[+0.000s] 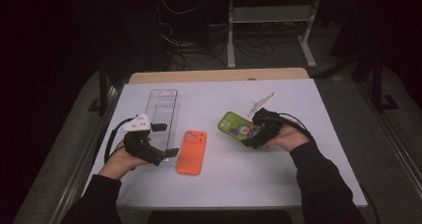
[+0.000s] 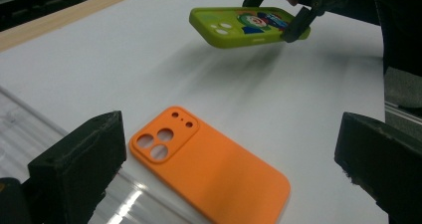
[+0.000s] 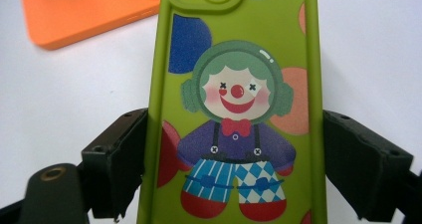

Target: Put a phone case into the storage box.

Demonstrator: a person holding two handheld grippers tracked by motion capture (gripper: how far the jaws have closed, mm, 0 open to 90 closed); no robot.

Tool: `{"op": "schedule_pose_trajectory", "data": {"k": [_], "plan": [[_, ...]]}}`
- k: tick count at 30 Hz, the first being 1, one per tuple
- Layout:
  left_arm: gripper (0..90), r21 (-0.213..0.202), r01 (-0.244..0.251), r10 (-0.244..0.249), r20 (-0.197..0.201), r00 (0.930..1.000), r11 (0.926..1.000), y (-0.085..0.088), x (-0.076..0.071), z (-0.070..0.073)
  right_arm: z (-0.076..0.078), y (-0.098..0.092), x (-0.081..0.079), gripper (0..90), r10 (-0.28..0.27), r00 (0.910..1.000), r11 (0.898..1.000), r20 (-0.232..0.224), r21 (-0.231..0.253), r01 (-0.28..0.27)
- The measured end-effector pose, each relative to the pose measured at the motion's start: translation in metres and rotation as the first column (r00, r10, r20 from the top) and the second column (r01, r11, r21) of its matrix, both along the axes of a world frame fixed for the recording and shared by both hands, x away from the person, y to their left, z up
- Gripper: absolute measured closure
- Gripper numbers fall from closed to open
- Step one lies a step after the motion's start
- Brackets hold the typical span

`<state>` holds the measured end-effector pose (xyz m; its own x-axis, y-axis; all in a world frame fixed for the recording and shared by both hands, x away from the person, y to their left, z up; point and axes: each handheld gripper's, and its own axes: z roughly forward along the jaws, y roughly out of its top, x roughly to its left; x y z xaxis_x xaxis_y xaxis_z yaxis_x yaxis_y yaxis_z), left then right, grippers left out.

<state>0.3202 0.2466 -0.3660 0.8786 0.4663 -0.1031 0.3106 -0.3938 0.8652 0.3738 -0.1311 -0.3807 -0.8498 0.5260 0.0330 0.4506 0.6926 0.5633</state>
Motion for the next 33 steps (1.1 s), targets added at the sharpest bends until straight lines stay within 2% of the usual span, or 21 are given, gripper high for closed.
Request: {"op": "schedule_pose_trajectory", "data": {"k": [1,2,5,16,19,25,28,33], "plan": [[0.0,0.0,0.007,-0.007,-0.001,1.0,1.0,-0.003,0.002,0.001,0.001,0.0,0.0,15.2,0.013,0.9999,1.0,0.002,-0.005,-0.013],[0.0,0.017,0.018,-0.018,0.0,0.9998,0.9997,-0.005,0.004,0.003,0.002,0.0,-0.001,15.1,0.03,0.9995,1.0,0.003,-0.003,-0.03],[0.0,0.011,0.034,-0.034,0.002,0.9994,0.9994,-0.014,0.01,0.006,0.004,0.001,-0.001,15.1,0.066,0.9977,0.998,0.016,-0.004,-0.066],[0.0,-0.012,0.099,-0.099,0.004,0.9951,0.995,-0.045,0.026,0.011,0.004,0.001,-0.004,15.1,0.094,0.9954,0.996,0.019,-0.008,-0.094],[0.0,-0.026,0.116,-0.116,-0.009,0.9932,0.9929,-0.051,0.032,0.01,0.005,0.0,-0.005,15.1,0.098,0.9951,0.995,0.016,-0.003,-0.098],[0.0,-0.063,0.137,-0.138,-0.004,0.9904,0.9885,-0.06,0.038,0.01,0.005,-0.001,-0.005,15.1,0.114,0.9932,0.993,0.024,0.003,-0.114],[0.0,-0.061,0.153,-0.154,0.002,0.9881,0.9863,-0.062,0.037,0.01,0.004,0.001,-0.008,15.1,0.129,0.9916,0.992,0.012,-0.01,-0.128],[0.0,-0.014,0.19,-0.19,0.01,0.9817,0.9816,-0.067,0.034,0.009,0.001,0.004,-0.011,15.1,0.166,0.9862,0.986,0.003,-0.025,-0.166]]}}
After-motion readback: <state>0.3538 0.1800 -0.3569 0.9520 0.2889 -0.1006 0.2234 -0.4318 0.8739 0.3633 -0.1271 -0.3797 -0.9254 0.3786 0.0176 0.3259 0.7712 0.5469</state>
